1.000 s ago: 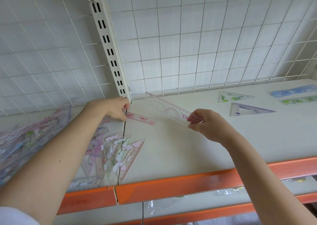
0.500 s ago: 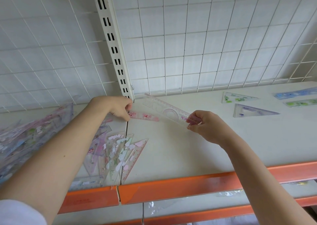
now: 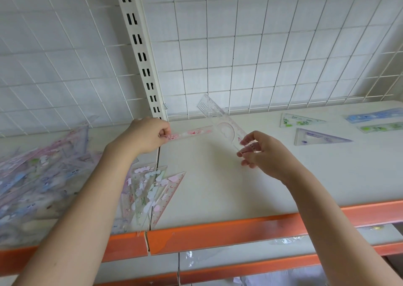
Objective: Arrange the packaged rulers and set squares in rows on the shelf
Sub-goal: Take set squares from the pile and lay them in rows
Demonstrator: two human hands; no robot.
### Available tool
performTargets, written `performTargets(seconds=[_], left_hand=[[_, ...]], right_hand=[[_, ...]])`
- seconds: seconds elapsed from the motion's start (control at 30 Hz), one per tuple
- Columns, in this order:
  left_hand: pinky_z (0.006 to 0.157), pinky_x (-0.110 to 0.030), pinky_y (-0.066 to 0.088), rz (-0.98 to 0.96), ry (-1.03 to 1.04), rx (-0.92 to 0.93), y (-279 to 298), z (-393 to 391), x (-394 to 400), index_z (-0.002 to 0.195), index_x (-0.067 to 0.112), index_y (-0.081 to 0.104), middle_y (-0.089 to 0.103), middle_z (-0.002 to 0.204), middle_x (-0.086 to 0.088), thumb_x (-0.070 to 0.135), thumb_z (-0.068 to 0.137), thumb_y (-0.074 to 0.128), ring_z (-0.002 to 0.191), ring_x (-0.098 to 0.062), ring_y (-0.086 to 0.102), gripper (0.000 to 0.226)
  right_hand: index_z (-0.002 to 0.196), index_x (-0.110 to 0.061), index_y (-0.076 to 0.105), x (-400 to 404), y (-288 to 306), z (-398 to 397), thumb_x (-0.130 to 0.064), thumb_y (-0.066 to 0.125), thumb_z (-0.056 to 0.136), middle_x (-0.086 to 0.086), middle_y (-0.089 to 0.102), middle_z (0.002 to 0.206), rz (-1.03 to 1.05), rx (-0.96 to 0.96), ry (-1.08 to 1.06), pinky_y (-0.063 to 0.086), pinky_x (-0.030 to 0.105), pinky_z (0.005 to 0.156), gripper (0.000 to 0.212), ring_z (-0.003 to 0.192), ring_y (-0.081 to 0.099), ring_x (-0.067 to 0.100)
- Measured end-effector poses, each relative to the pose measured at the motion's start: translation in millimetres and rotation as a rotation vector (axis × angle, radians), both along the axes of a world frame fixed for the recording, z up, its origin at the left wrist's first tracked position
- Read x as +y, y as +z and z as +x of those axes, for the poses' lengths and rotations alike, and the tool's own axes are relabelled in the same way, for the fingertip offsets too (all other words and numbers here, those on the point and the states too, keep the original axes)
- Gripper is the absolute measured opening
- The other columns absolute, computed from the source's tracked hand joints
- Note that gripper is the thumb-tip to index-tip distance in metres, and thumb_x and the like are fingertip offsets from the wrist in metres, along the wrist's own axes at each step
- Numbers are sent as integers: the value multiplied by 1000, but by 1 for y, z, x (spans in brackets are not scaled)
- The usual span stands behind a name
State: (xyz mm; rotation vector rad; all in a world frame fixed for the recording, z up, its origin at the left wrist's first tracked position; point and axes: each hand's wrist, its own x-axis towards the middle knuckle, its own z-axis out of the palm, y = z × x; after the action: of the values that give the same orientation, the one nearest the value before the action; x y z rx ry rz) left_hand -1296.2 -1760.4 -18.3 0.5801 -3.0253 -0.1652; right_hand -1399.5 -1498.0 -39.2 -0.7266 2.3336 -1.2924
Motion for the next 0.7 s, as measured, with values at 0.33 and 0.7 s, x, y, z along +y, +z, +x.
performTargets(seconds=[0.33, 0.7], left_hand=[[79, -41, 45, 47, 42, 238, 7, 3, 87, 114, 11, 49, 61, 109, -10, 18, 98, 38, 98, -34, 54, 21], [83, -36, 44, 213, 22, 290, -16, -57, 197, 121, 18, 50, 54, 111, -4, 41, 90, 53, 104, -28, 56, 39]], right_hand=[[83, -20, 53, 39, 9, -20, -20, 59, 87, -4, 72, 77, -226, -1, -295, 42, 24, 58, 7, 61, 68, 14], [97, -23, 53, 130, 14, -79, -20, 55, 91, -1, 69, 77, -246, 38, -360, 45, 27, 61, 7, 57, 59, 13]])
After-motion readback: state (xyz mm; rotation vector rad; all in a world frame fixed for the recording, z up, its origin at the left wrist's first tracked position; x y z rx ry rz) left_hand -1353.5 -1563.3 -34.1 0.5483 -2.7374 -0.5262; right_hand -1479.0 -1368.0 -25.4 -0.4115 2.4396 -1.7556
